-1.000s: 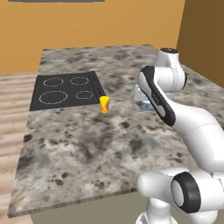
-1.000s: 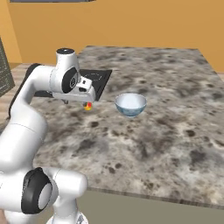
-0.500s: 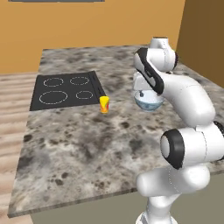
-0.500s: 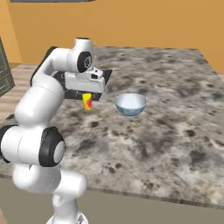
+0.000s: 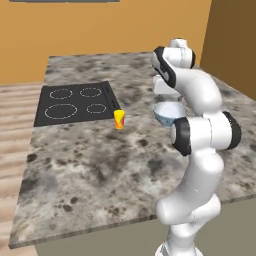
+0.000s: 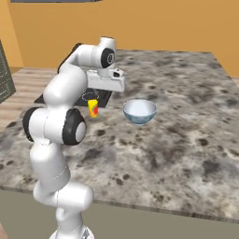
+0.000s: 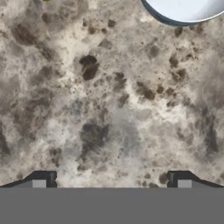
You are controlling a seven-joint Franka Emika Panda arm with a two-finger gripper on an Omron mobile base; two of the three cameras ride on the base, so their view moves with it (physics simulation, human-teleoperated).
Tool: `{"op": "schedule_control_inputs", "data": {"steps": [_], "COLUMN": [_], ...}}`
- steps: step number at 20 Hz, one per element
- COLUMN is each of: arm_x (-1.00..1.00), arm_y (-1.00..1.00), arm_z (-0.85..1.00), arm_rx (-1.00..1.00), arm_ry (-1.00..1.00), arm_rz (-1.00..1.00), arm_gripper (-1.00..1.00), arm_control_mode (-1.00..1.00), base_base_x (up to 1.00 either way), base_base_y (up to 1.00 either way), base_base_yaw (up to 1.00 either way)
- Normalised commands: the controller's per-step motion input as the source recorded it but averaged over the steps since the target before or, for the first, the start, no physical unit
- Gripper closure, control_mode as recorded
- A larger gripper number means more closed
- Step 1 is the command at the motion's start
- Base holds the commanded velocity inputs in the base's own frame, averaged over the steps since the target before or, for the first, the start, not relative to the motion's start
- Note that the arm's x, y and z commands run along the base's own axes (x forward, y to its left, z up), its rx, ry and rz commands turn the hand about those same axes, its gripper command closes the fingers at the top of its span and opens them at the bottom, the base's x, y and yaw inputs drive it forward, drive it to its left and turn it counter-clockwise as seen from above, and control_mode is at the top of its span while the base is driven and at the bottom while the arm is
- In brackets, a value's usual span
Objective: Pick the cup and bowl from the counter and place them on the counter next to the sink.
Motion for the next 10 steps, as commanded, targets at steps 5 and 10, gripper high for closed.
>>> {"op": "schedule_control_inputs", "data": {"steps": [5, 10], "arm_x": [0.59, 0.48], "arm_y": [0.34, 0.43], "arm_z": [-0.16, -0.17], "arm_rx": [0.00, 0.00], "arm_ry": [0.00, 0.00], "arm_rz": [0.01, 0.06], "arm_gripper": [-1.00, -1.00], "arm_control_mode": [-1.00, -1.00], "base_base_x": [0.00, 0.00], "base_base_y": [0.00, 0.00], "base_base_yaw": [0.00, 0.00]}}
